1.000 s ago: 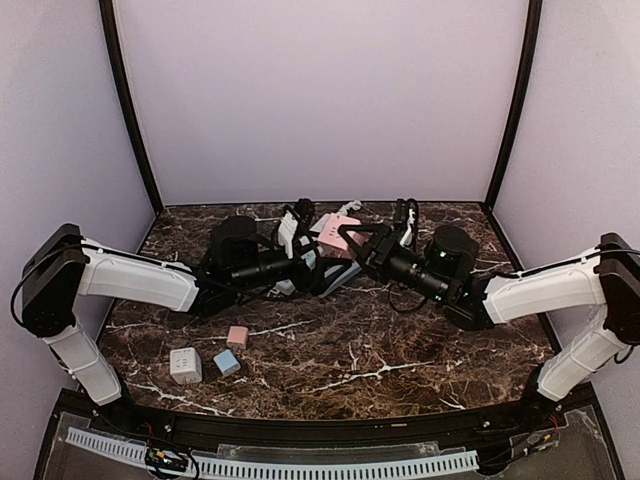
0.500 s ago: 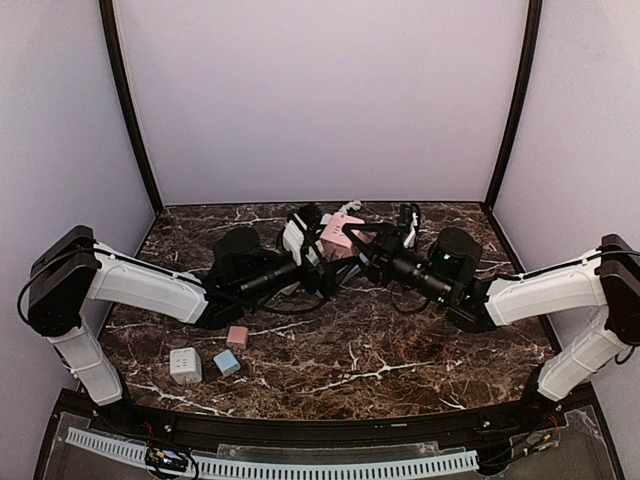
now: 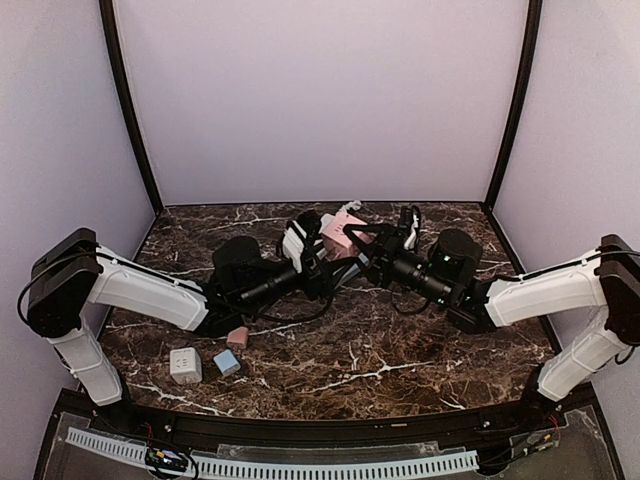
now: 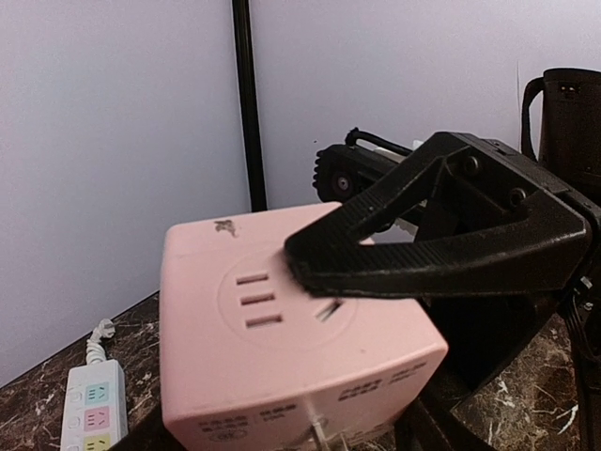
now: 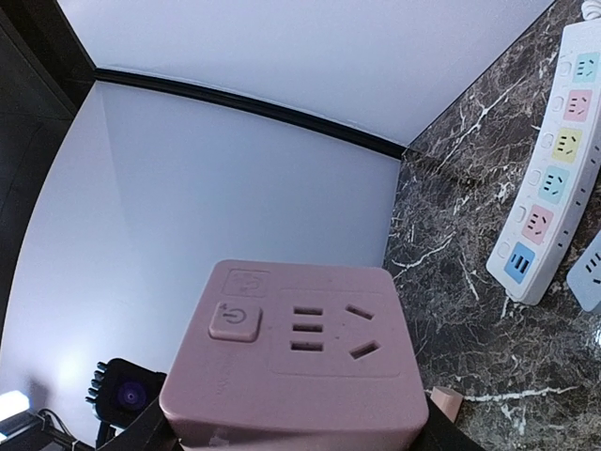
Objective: Insert the plug
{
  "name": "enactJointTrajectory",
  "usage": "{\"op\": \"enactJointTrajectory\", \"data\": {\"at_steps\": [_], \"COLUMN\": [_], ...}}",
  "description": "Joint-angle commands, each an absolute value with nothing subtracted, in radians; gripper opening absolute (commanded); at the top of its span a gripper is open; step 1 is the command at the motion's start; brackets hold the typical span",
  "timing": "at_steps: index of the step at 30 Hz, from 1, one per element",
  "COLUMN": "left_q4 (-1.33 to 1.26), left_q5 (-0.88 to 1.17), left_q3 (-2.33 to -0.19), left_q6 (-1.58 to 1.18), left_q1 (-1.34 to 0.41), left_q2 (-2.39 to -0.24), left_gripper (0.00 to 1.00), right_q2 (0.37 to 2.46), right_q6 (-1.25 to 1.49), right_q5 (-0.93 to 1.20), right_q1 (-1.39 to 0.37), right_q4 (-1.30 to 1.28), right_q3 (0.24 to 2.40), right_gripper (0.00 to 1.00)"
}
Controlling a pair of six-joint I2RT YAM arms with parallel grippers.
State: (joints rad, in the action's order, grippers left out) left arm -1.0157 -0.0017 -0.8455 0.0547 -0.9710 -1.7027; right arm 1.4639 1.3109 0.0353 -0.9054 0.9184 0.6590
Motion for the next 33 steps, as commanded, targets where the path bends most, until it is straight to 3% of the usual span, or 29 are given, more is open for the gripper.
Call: {"op": "enactJointTrajectory", "data": {"at_steps": [1,7,13,18,25,33], "left_q4": [-1.074,-1.092,-1.021,-0.984,-0.929,-0.826], "left_q5": [-0.129,-0.041,0.096,0.166,0.249,0.335], "left_q3": [-0.810,-0.784,-0.744,-0.727,-0.719,-0.729], "left_q6": [0.018,0.061,0.116,0.117,0.089,0.037], "left_q1": [-0.934,-0.934,-0.934,-0.934,-0.934,-0.933], "left_q2": [-1.651,-1.631,-1.560,-1.516,-1.478,-1.417], "left_gripper": [0.39,0.23,0.02,0.01,0.01,0.01], "right_q2": [1.438,1.438,1.398,1.387,1.372,1.239], "right_q6": [1.296,1.281,1.163,1.083,0.917,0.351], "right_q5": [0.065,0.069,0.145,0.242,0.385,0.436], "right_q1": [-0.913,-0.911,-0.899,-0.885,-0.857,-0.844], "right_q4": [0.972,0.934,0.745,0.628,0.482,0.315], "right_q3": [0.642,0.645,0.706,0.746,0.810,0.840], "right_gripper": [0.49,0.50,0.79,0.93,0.97,0.99]}}
